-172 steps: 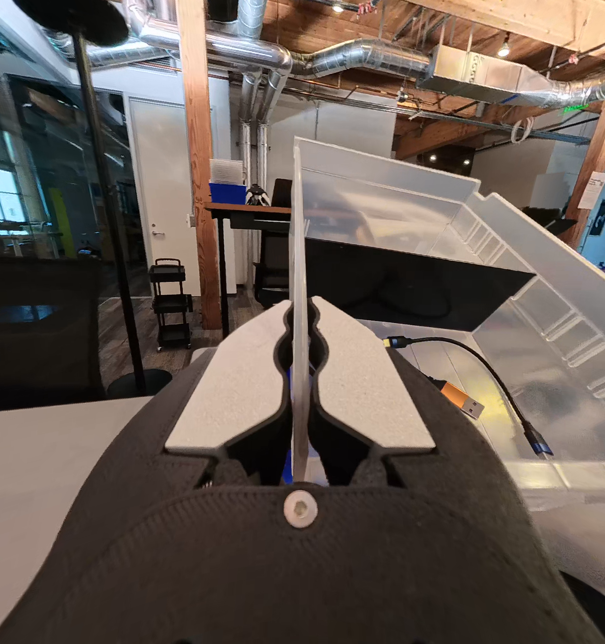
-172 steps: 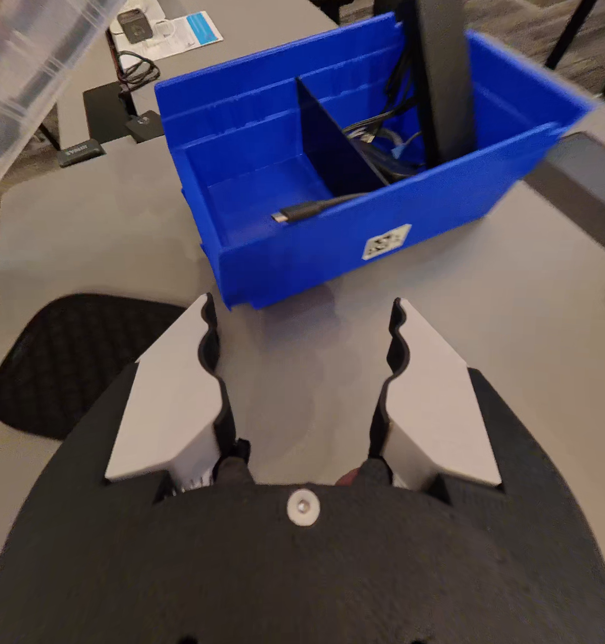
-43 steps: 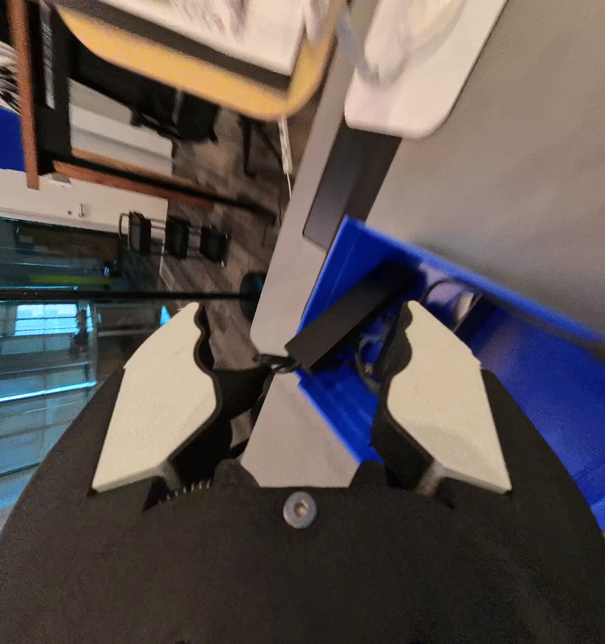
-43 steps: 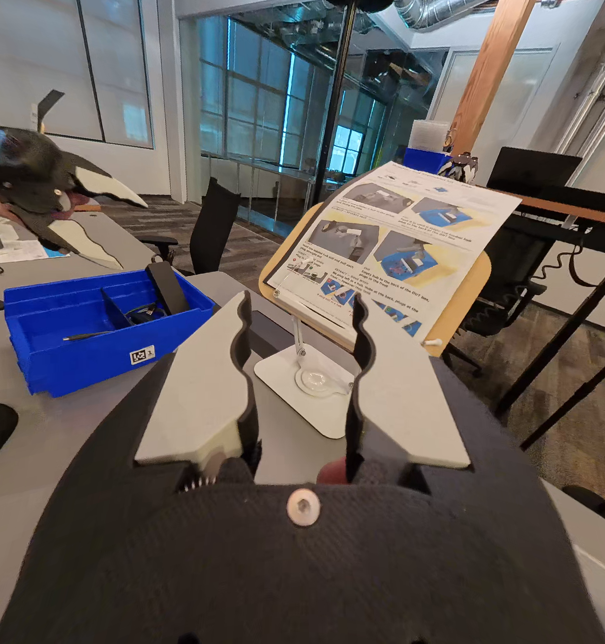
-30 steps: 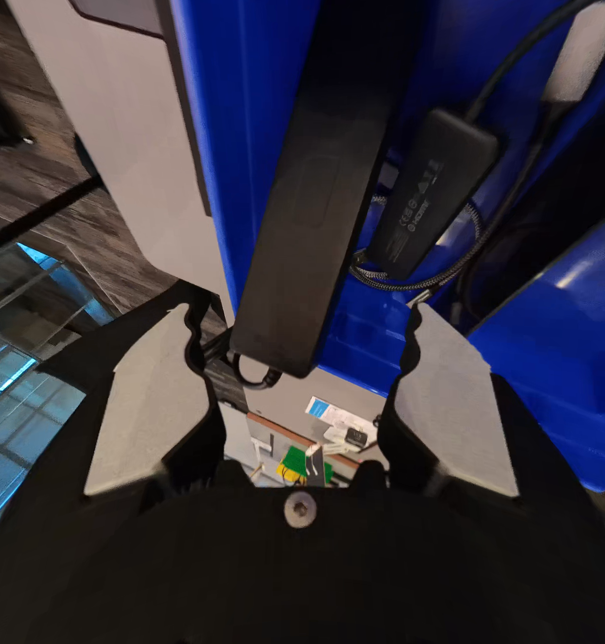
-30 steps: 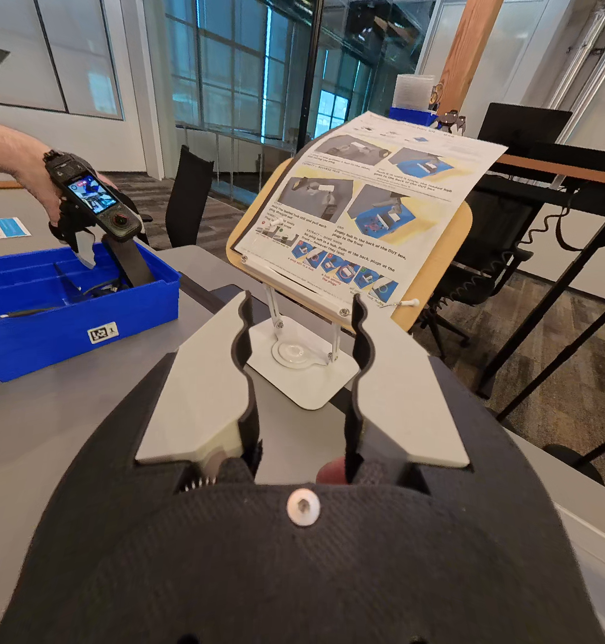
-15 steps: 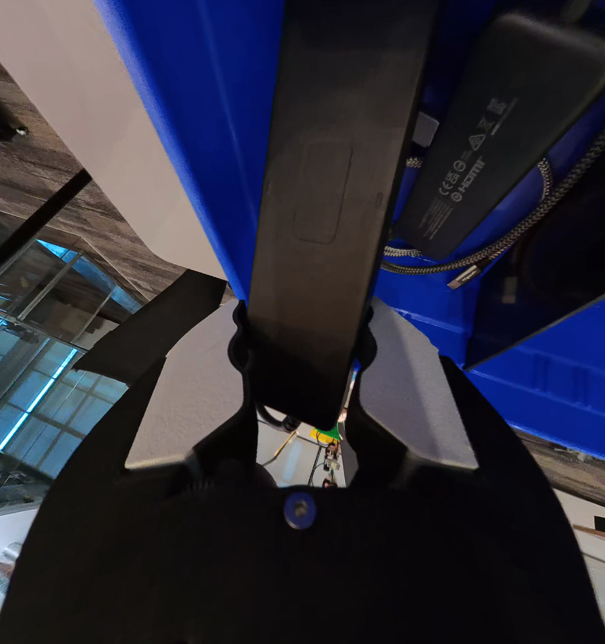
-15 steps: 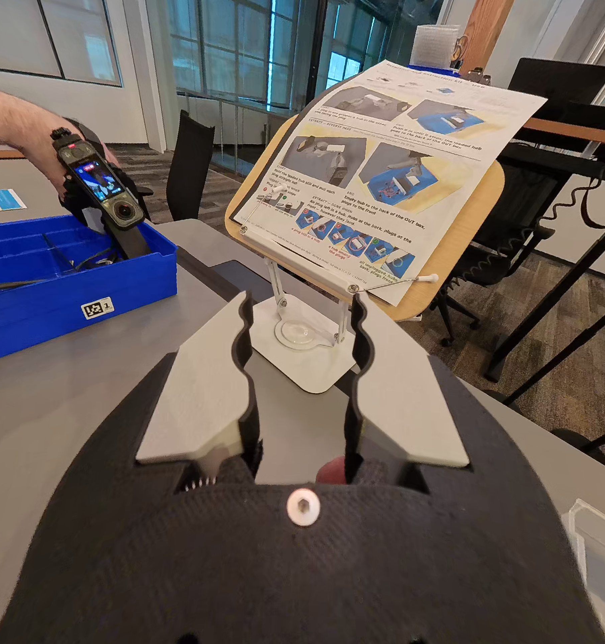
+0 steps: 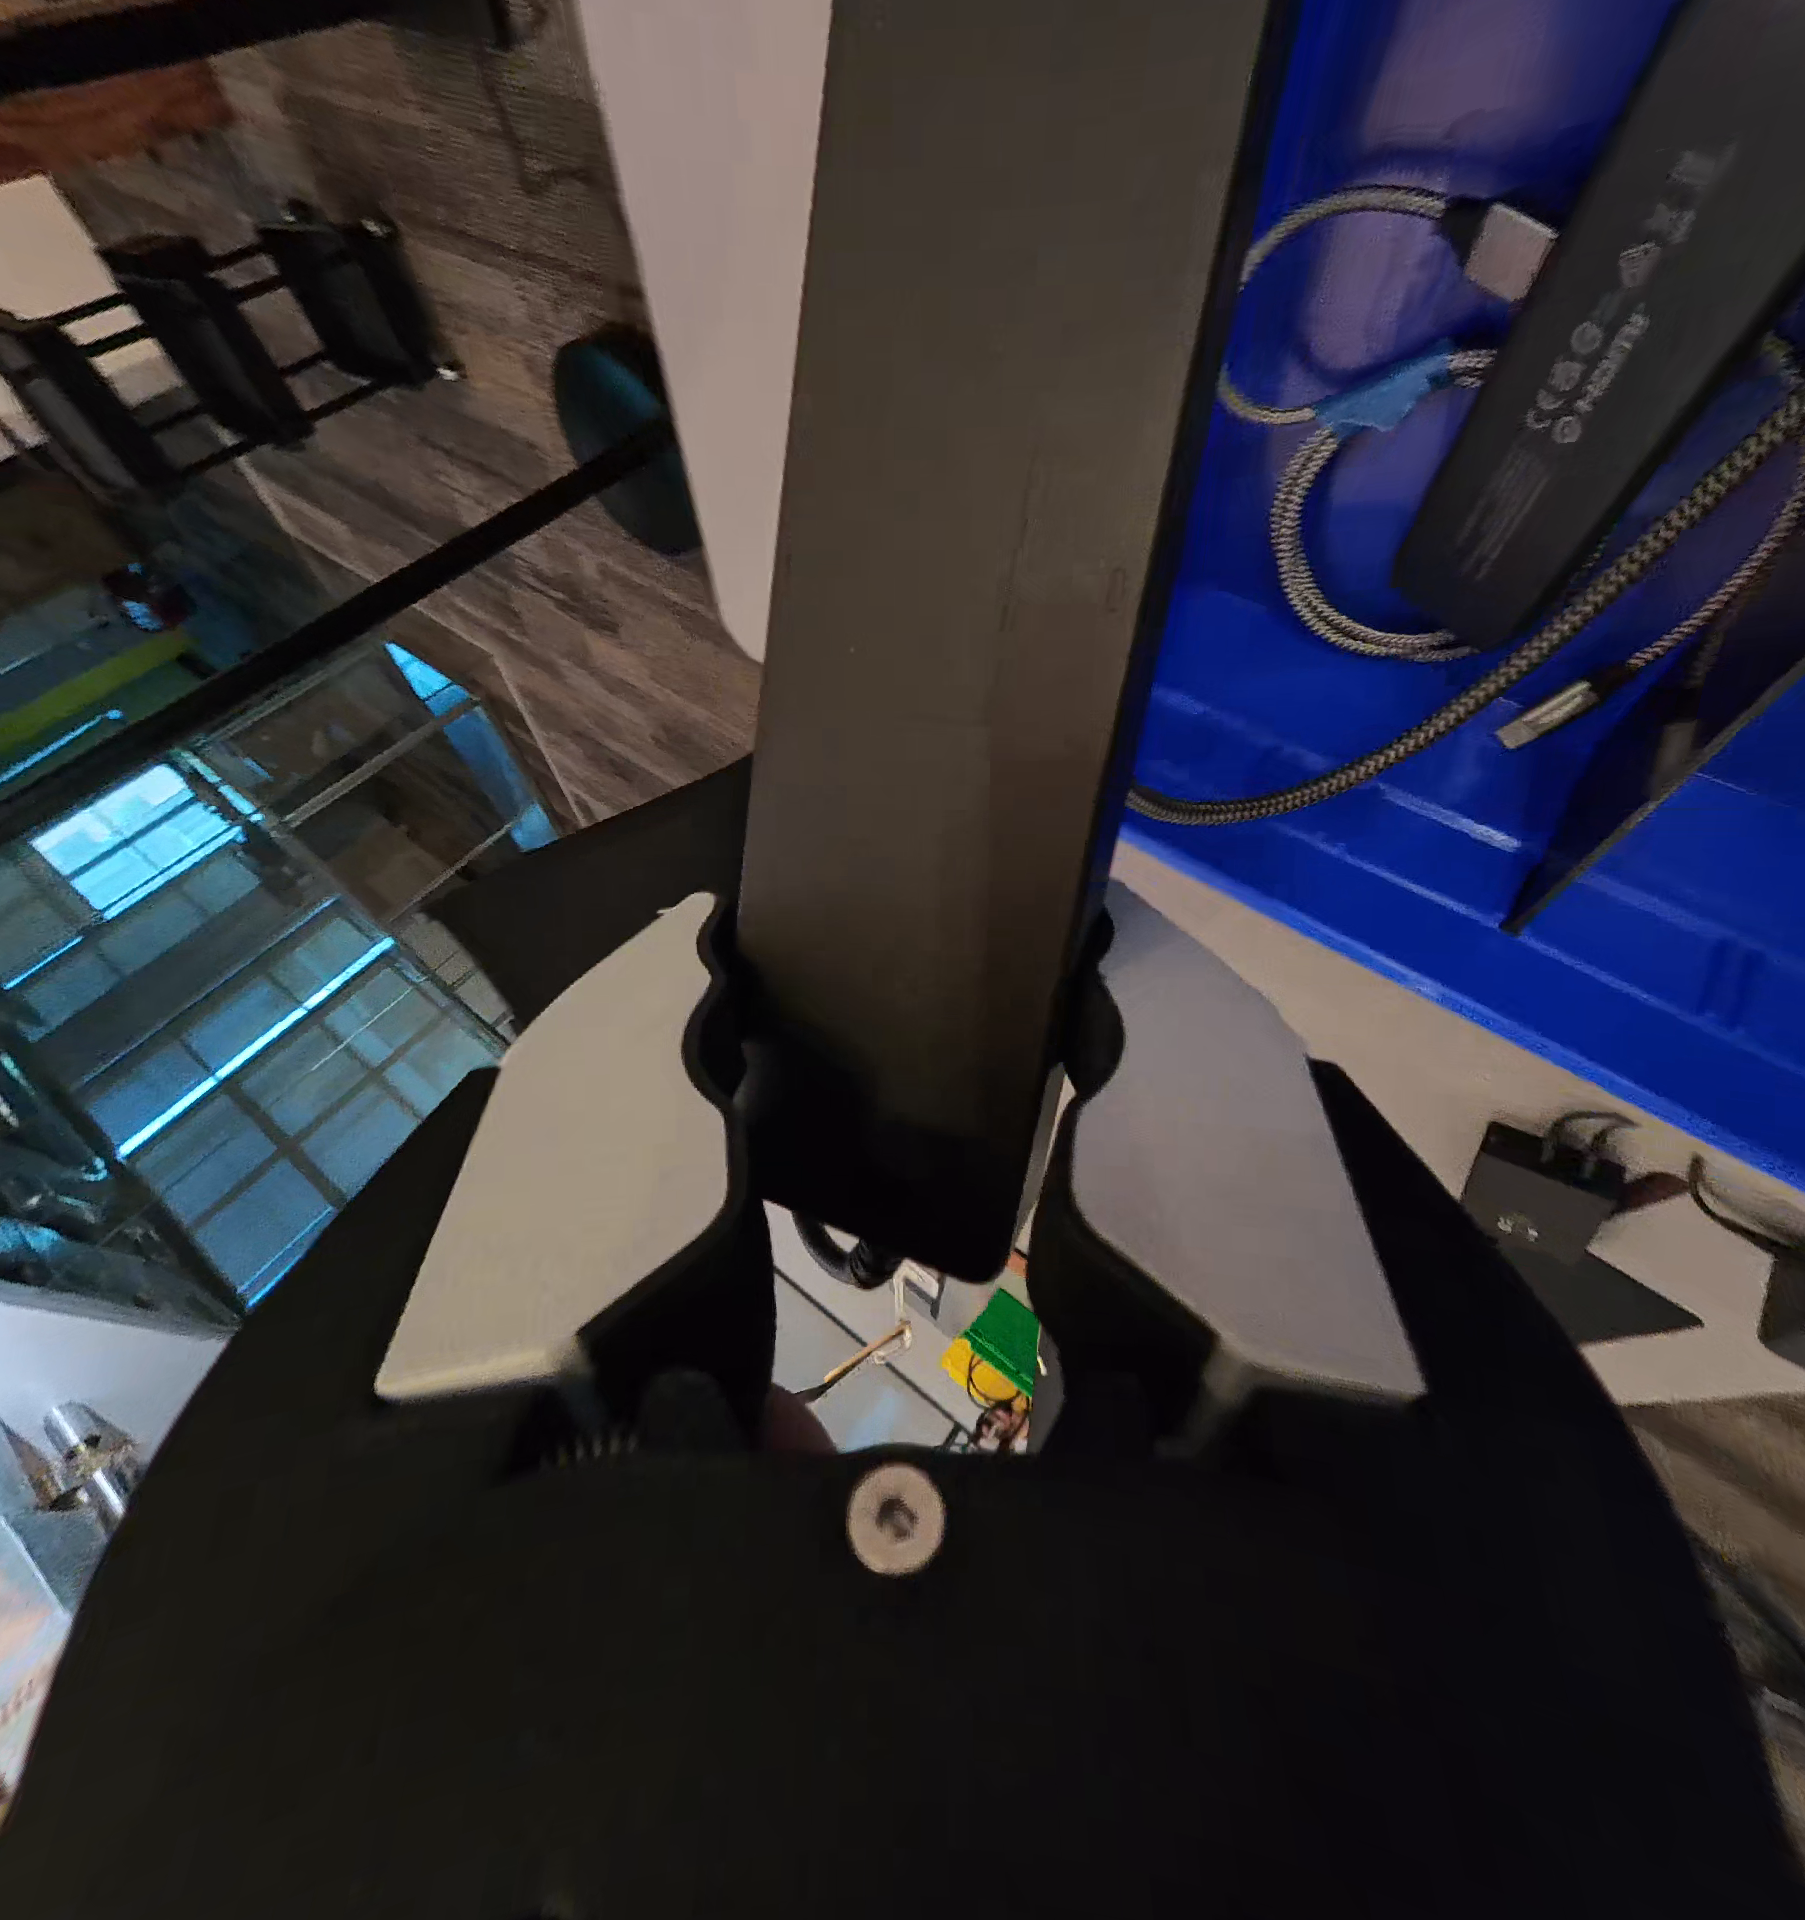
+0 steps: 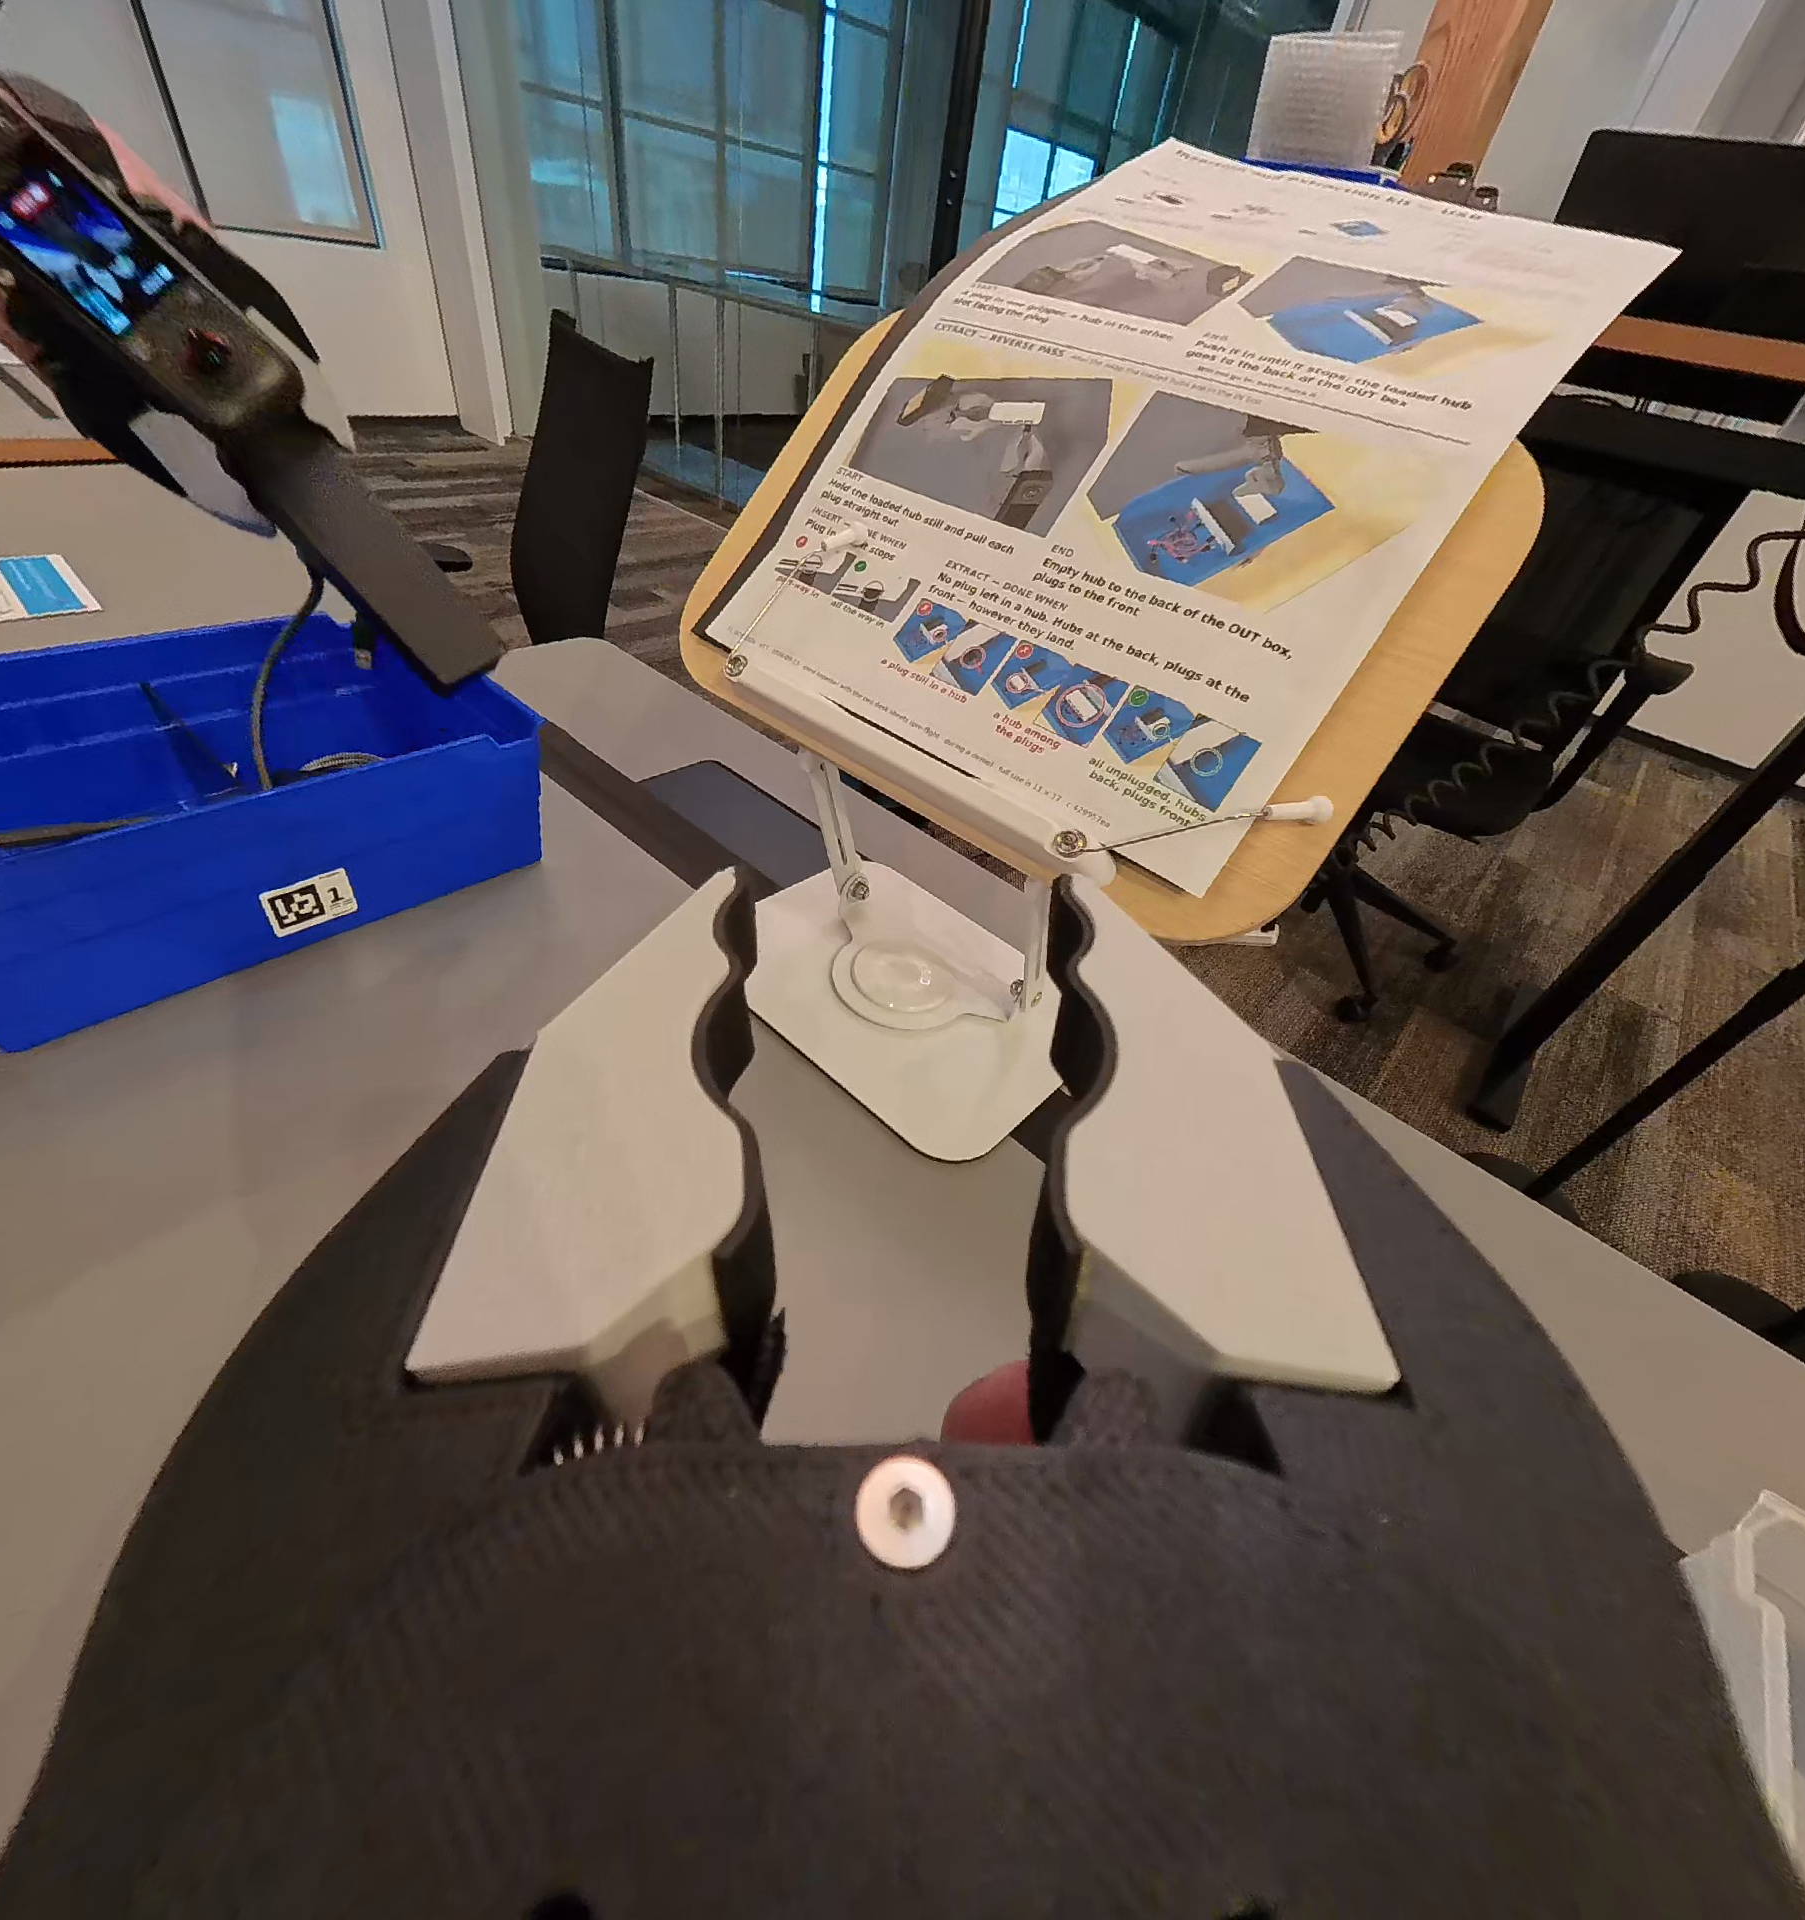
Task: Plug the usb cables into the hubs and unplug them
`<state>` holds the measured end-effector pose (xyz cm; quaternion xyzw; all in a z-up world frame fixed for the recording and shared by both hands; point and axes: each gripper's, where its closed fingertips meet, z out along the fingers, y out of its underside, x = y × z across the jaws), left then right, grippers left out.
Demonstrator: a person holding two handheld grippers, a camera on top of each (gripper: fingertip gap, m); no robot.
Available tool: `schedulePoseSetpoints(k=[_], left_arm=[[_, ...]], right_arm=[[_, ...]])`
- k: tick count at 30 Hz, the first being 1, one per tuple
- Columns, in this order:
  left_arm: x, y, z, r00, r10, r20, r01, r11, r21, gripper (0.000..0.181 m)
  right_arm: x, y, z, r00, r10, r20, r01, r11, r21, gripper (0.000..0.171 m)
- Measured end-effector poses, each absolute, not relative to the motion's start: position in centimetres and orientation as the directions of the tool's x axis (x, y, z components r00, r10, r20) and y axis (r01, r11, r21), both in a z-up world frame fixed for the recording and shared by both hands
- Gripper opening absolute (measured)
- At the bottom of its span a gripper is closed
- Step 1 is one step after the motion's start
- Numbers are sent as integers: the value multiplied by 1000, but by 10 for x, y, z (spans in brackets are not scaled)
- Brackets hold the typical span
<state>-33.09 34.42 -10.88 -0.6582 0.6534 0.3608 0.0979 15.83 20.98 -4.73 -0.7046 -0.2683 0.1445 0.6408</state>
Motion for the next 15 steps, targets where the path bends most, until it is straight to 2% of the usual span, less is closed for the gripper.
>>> schedulePoseSetpoints(k=[9,15], left_arm=[[-331,330,-39,-38,-656,-754,-970,-156,185,60],[-327,321,5,-4,-578,-816,-978,-167,123,60]], right_arm=[[155,204,-41,807,573,144,189,-19,-982,54],[152,198,-32,803,578,148,180,3,-984,54]])
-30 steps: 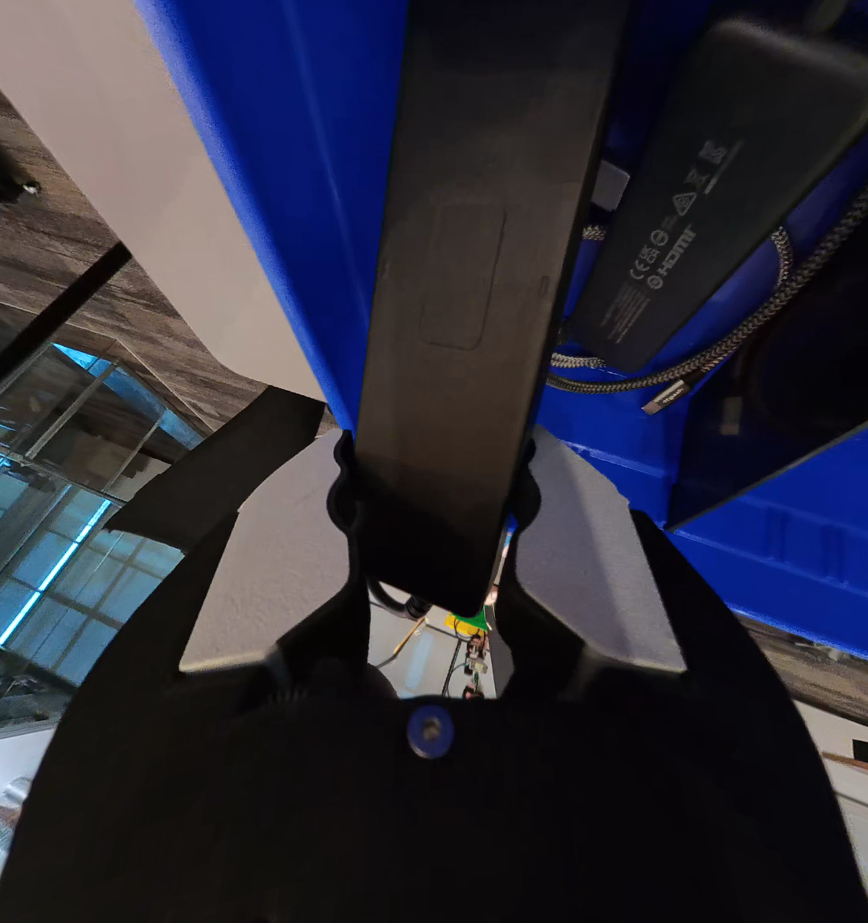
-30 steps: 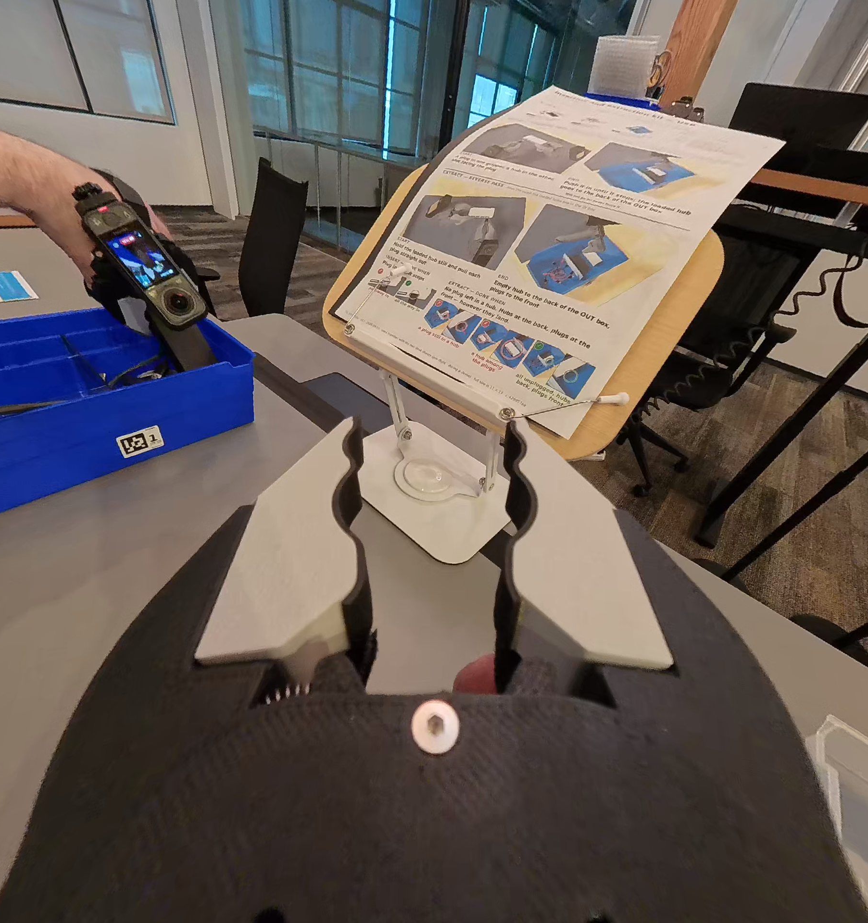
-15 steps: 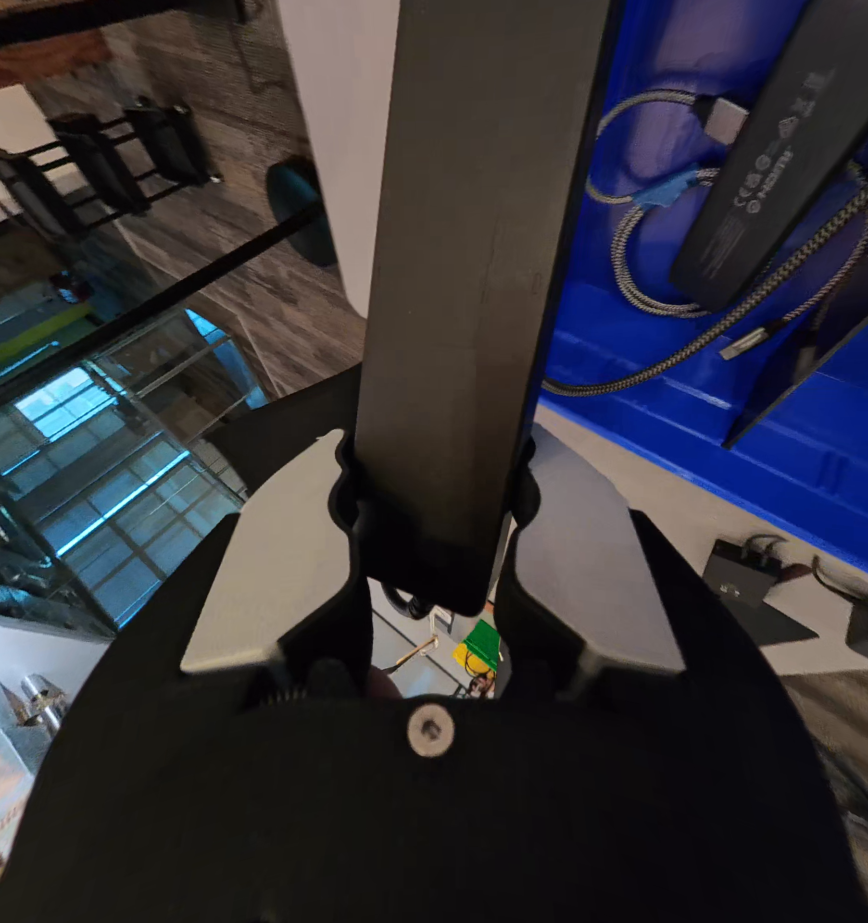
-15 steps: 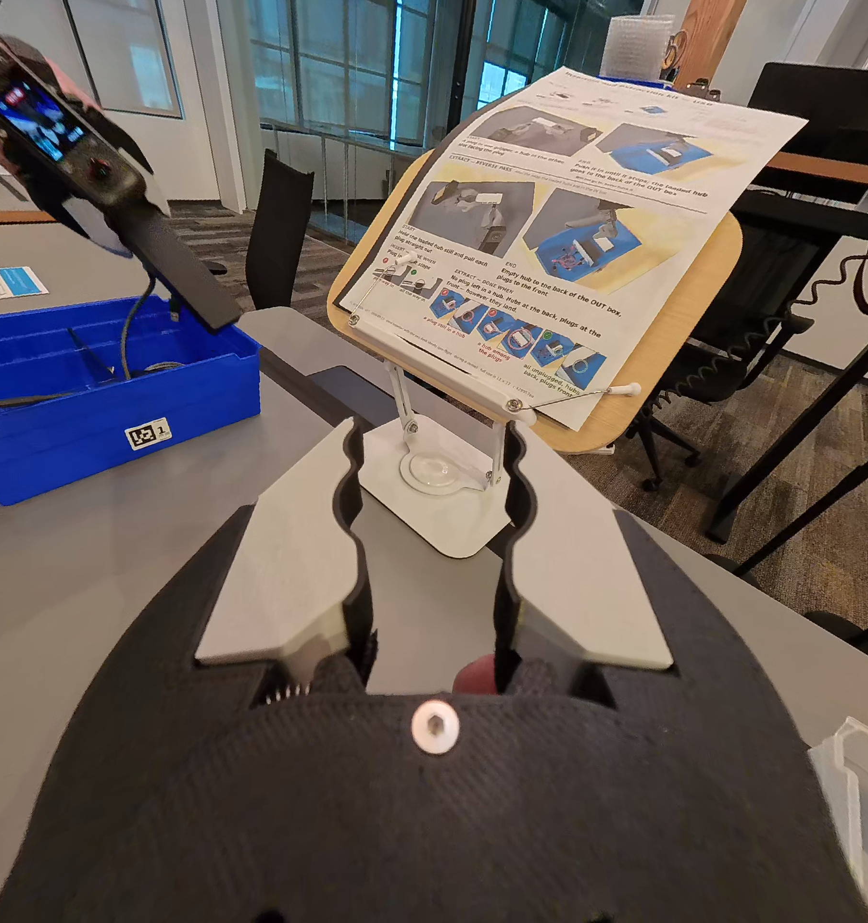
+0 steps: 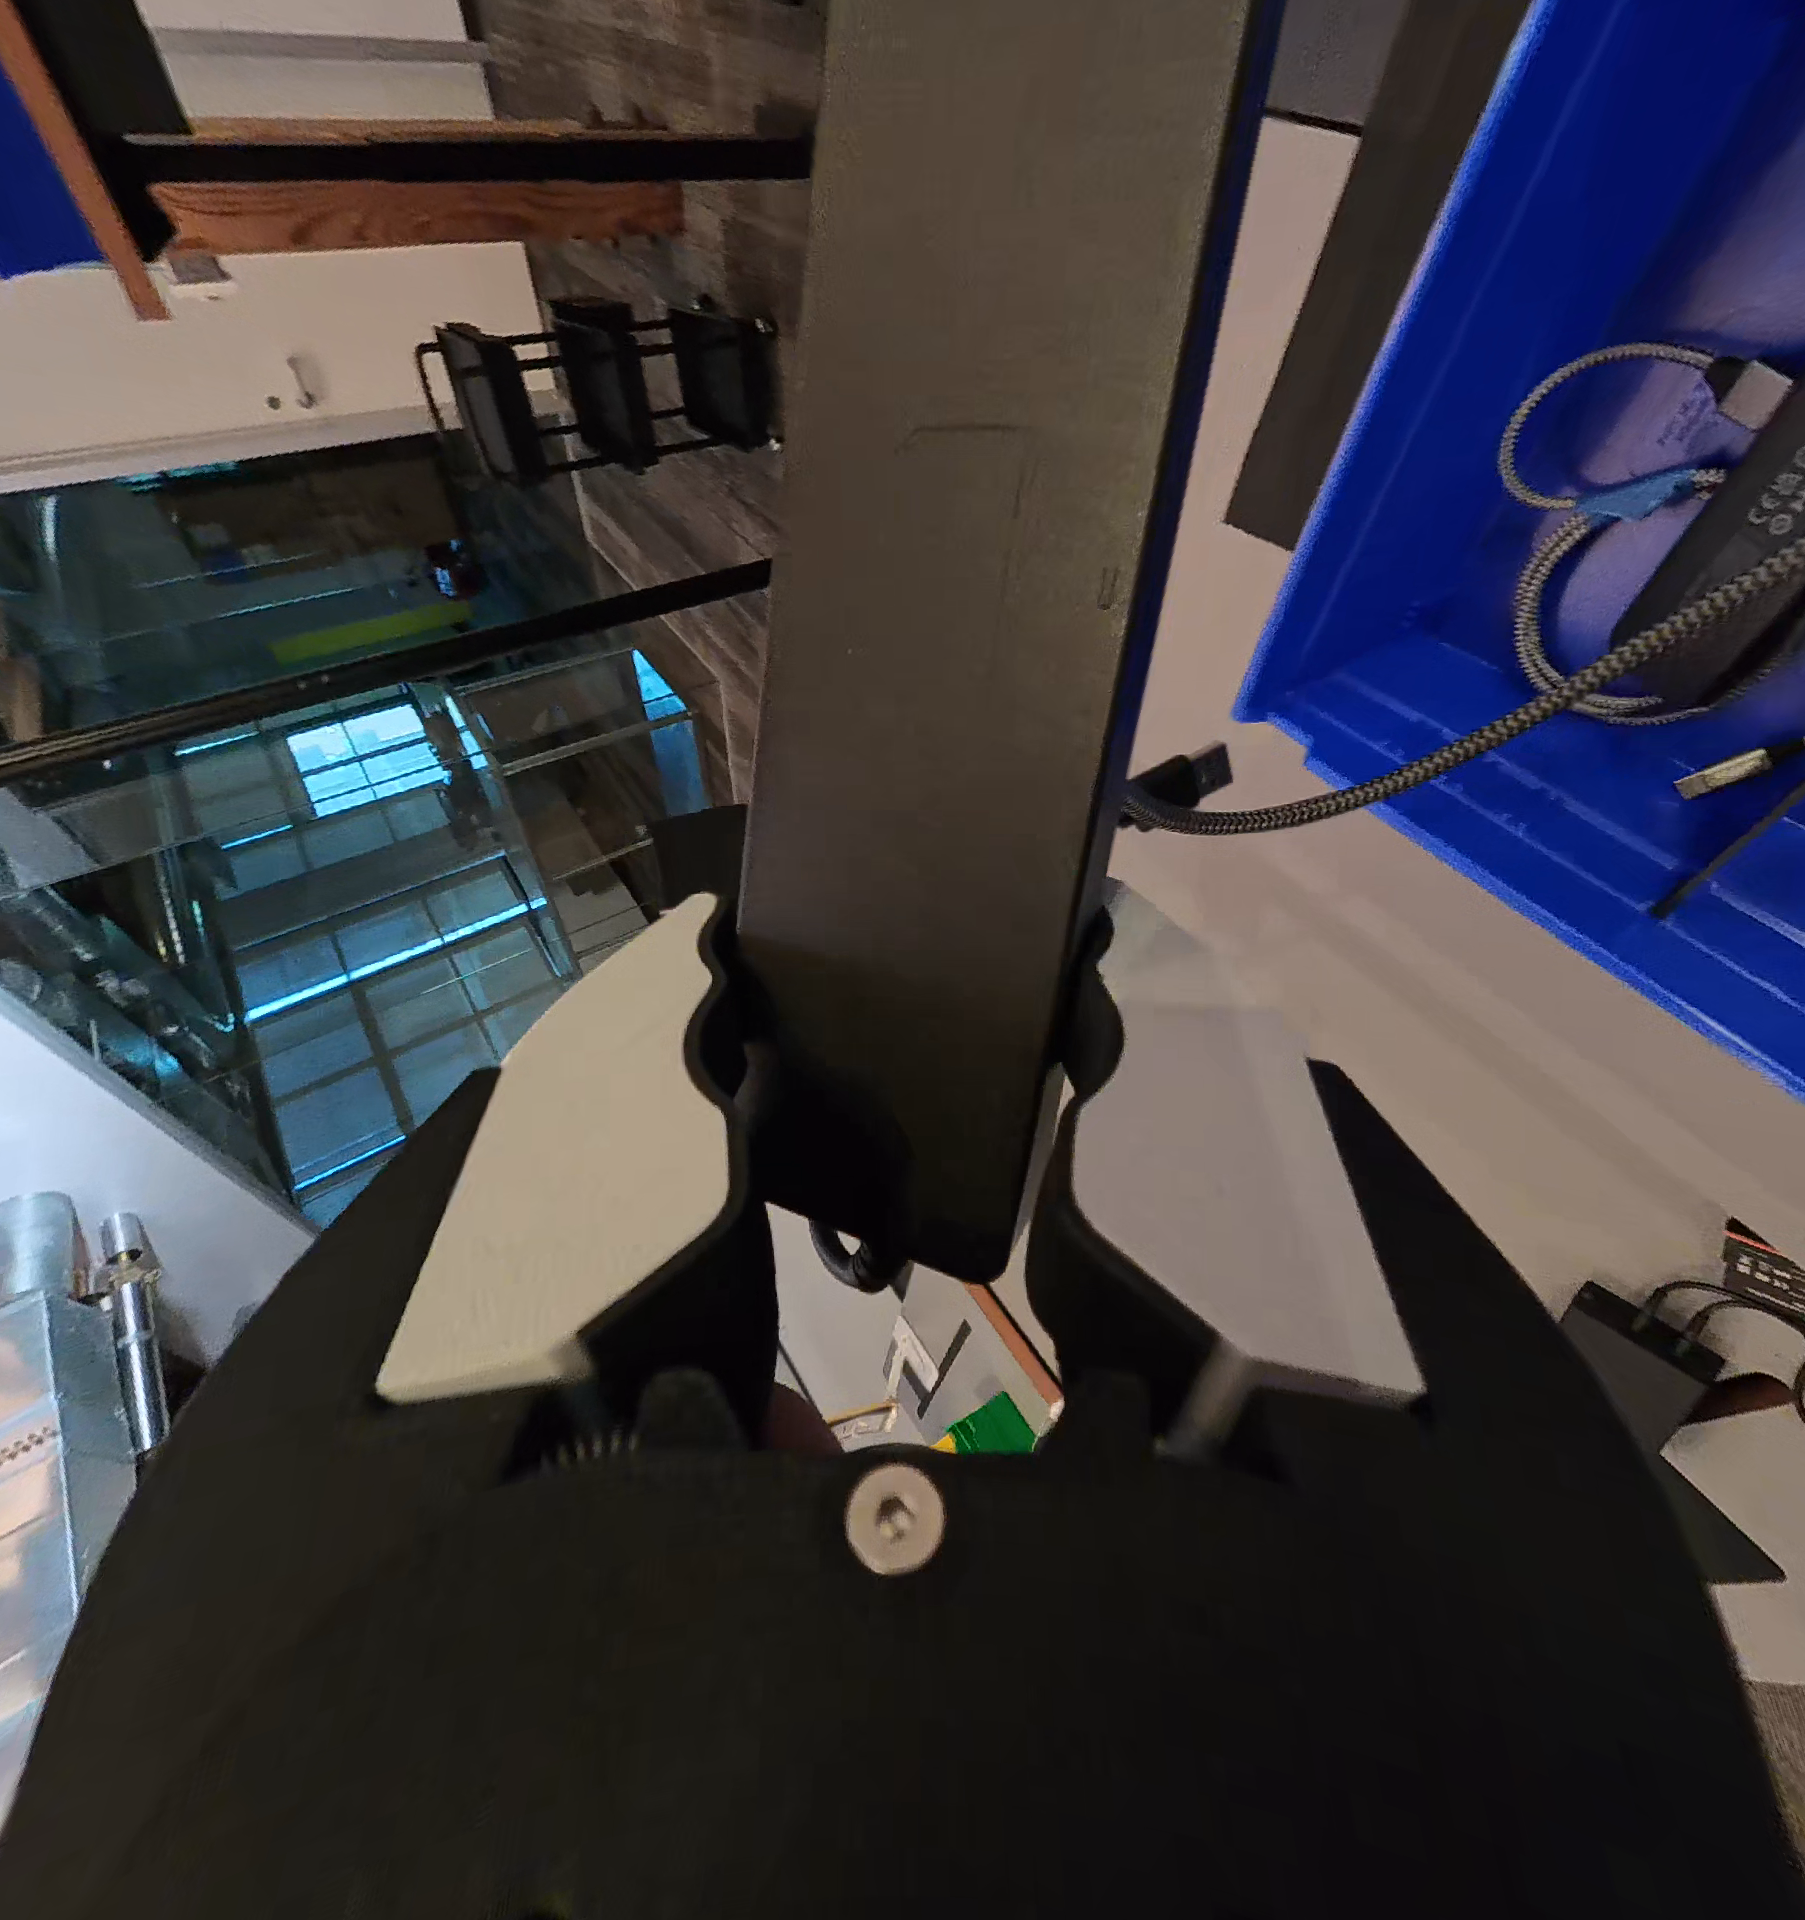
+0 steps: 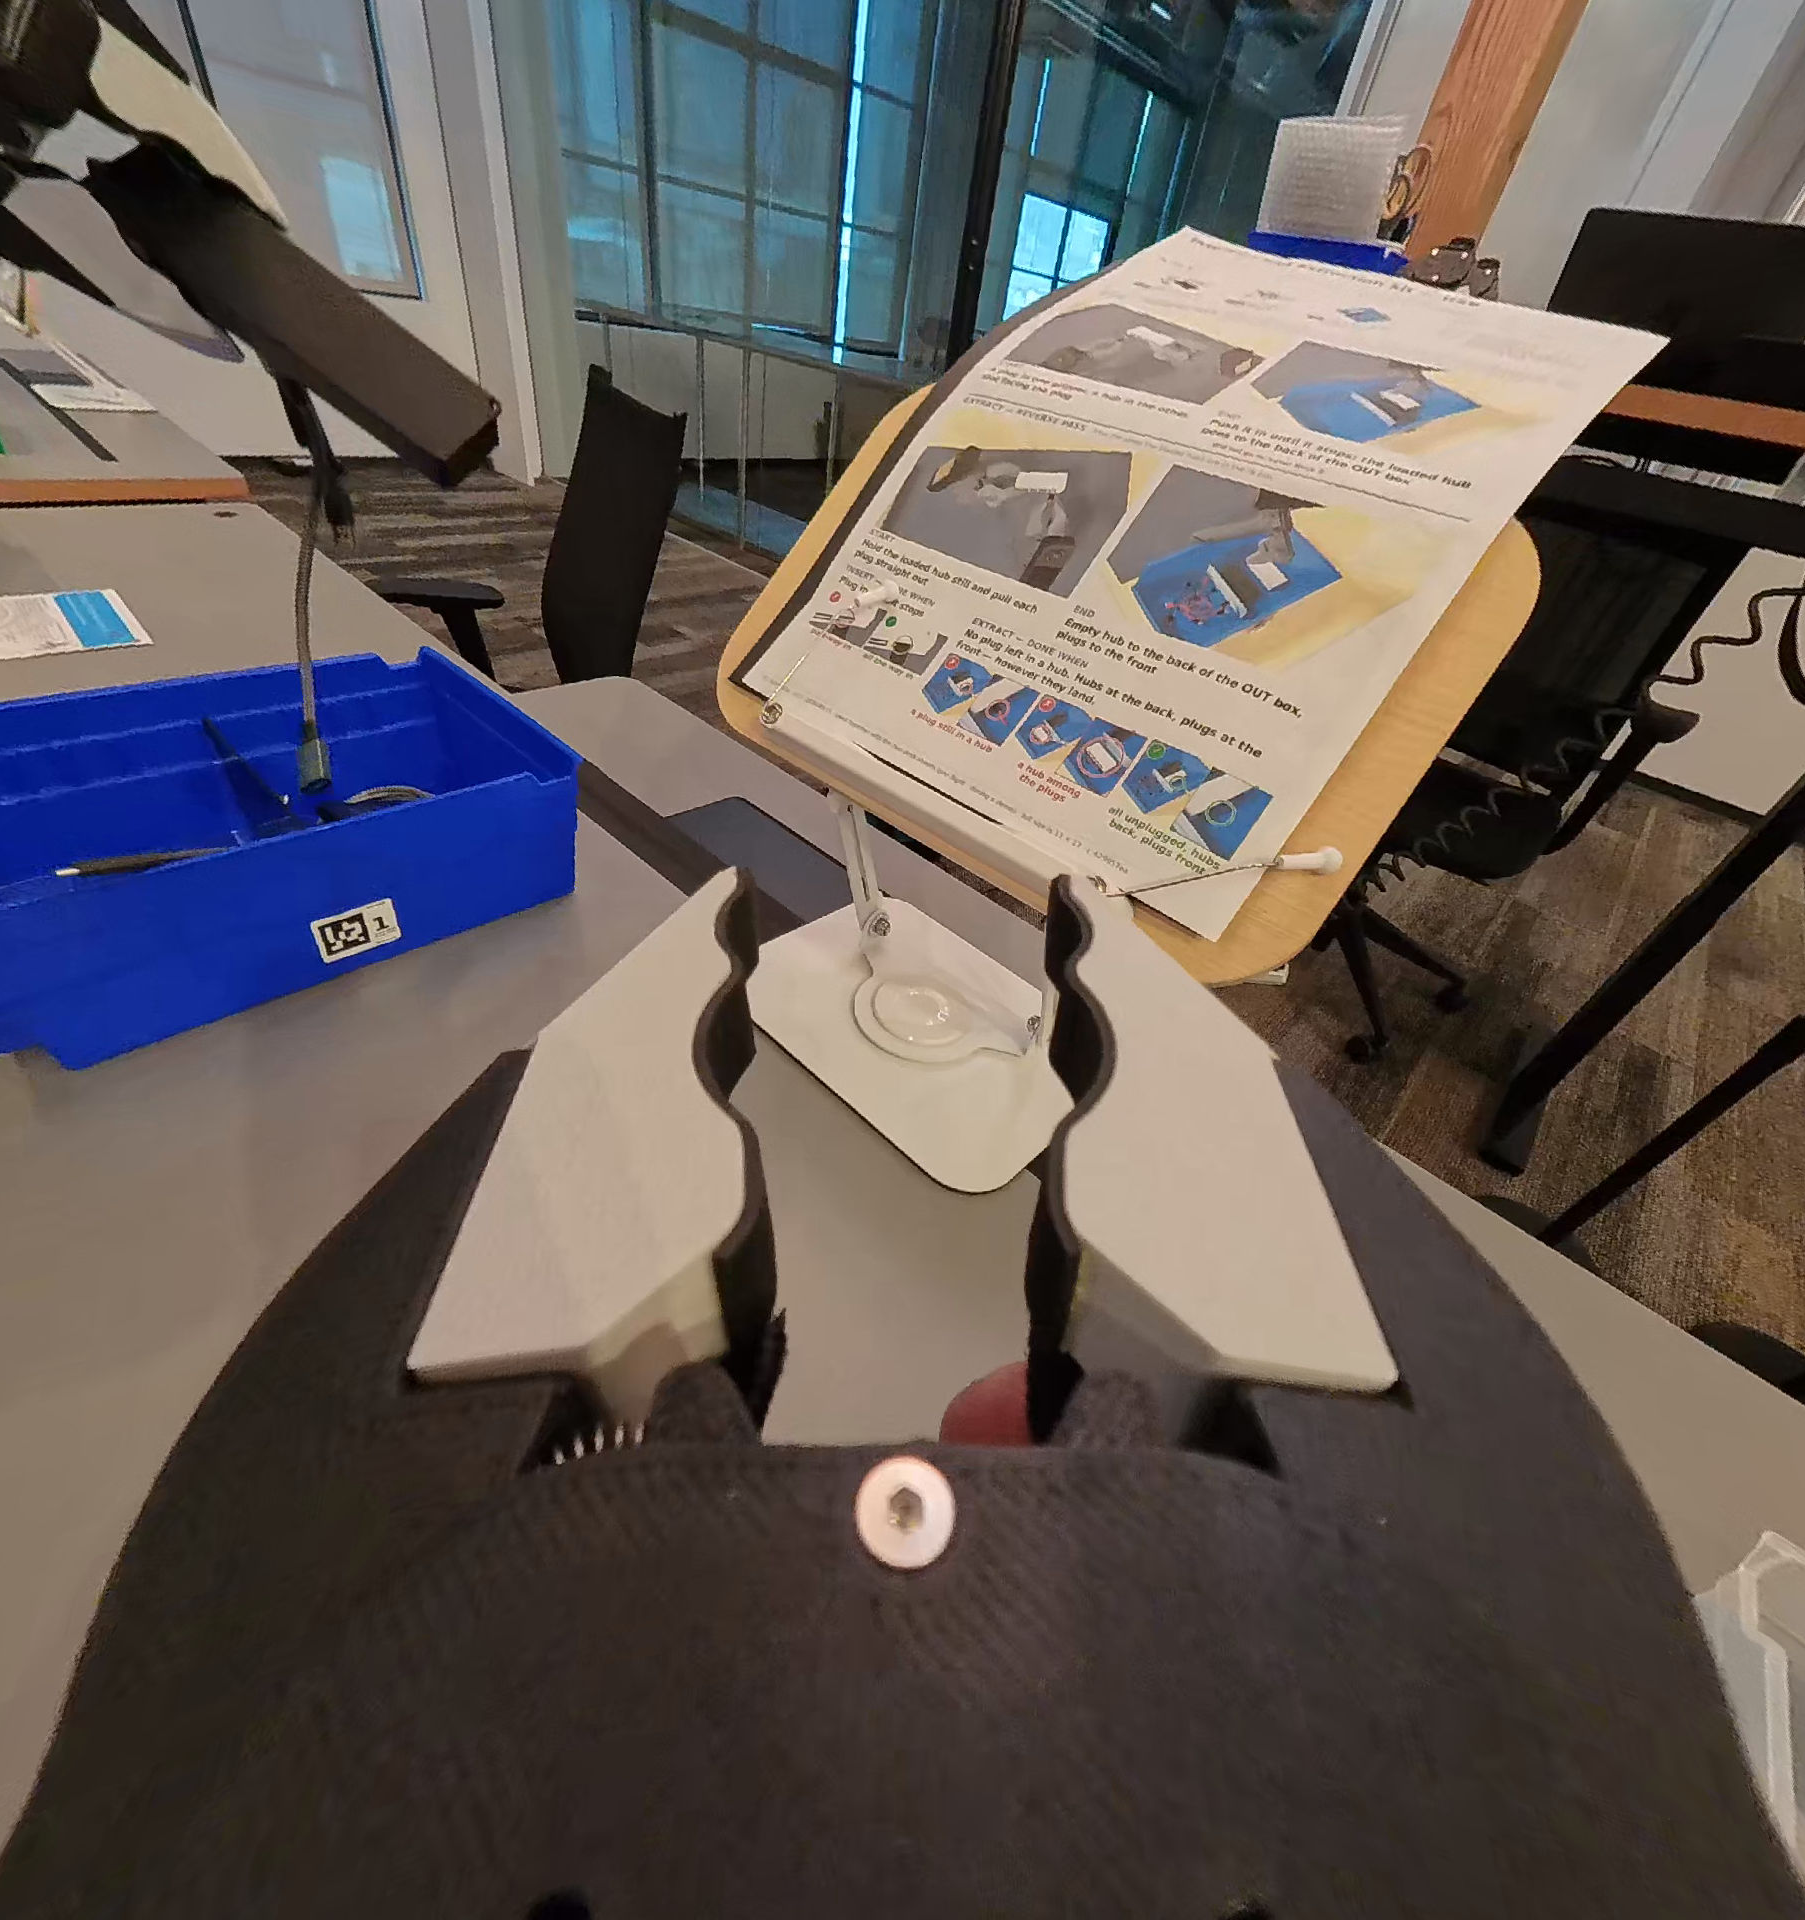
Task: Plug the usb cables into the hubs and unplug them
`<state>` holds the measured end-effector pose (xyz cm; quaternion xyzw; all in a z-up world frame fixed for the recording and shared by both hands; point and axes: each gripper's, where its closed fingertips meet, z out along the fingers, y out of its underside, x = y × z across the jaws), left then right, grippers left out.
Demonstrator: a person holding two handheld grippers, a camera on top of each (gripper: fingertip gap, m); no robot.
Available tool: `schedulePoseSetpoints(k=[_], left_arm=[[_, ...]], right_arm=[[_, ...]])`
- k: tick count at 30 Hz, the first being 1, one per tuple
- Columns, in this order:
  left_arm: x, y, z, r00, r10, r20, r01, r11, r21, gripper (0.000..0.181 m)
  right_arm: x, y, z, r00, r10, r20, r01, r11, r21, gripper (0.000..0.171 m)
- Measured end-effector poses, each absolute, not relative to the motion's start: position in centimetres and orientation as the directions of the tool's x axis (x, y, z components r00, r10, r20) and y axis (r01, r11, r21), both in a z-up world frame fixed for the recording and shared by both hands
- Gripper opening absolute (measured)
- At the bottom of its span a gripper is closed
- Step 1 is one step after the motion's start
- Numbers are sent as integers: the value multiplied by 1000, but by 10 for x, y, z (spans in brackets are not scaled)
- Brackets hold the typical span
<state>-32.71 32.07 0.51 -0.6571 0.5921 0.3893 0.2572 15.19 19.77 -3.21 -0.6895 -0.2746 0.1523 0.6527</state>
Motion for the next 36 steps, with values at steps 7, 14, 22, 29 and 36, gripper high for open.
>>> schedulePoseSetpoints(k=[7,14,22,29,36], left_arm=[[-318,314,46,-9,-496,-868,-979,-172,108,59],[-281,298,64,-50,-456,-889,-990,-98,106,59],[-202,271,75,-106,-417,-903,-994,62,88,60],[-90,231,56,-207,-416,-886,-953,290,87,60],[3,193,12,-232,-505,-831,-874,483,-49,60]], right_arm=[[149,195,-30,798,583,151,178,11,-984,53],[126,194,-41,767,618,176,211,17,-977,54],[94,190,-52,718,666,205,215,67,-974,59],[70,174,-32,690,642,334,179,296,-938,87],[80,159,-14,641,717,276,8,353,-936,92]])
